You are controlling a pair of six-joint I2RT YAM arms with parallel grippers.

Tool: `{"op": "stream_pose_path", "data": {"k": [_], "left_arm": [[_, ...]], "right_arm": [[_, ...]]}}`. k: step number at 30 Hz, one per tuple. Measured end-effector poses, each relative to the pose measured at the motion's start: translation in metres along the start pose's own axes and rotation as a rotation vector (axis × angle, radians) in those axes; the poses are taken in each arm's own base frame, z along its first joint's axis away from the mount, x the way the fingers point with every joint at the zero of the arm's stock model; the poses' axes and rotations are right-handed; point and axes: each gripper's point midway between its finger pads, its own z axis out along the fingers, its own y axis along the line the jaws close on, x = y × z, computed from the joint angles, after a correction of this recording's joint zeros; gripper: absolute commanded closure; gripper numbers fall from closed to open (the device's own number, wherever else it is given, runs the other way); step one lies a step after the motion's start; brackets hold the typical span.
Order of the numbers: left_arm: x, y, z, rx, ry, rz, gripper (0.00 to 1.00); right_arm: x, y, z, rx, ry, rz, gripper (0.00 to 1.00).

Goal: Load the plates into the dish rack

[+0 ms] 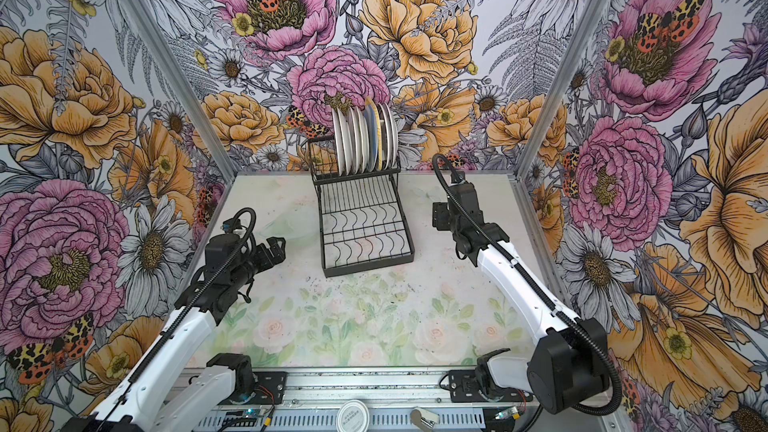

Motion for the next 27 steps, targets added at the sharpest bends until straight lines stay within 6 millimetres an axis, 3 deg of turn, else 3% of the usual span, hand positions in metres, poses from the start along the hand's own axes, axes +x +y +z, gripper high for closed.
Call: {"op": "stream_pose_path", "data": {"k": [7,14,21,27], "left_arm": [[-0.022,0.008,0.013,-0.039,-0.112,0.059,0.01],[-0.020,0.032,0.032,-0.114,-0.171,0.115,0.01],[-0.028,0.049,0.045,-0.181,-0.259,0.163,0.01],[-0.026,0.059,0.058,-0.218,-0.306,0.199,0.01]], "right_arm": [[0.025,-0.058,0.023,0.127,-0.010,0.072,0.11],[0.050,-0.102,0.038,0.243,-0.064,0.127,0.09],[0.066,-0.105,0.061,0.256,-0.094,0.114,0.08],[0.081,-0.105,0.068,0.255,-0.137,0.078,0.08]]}}
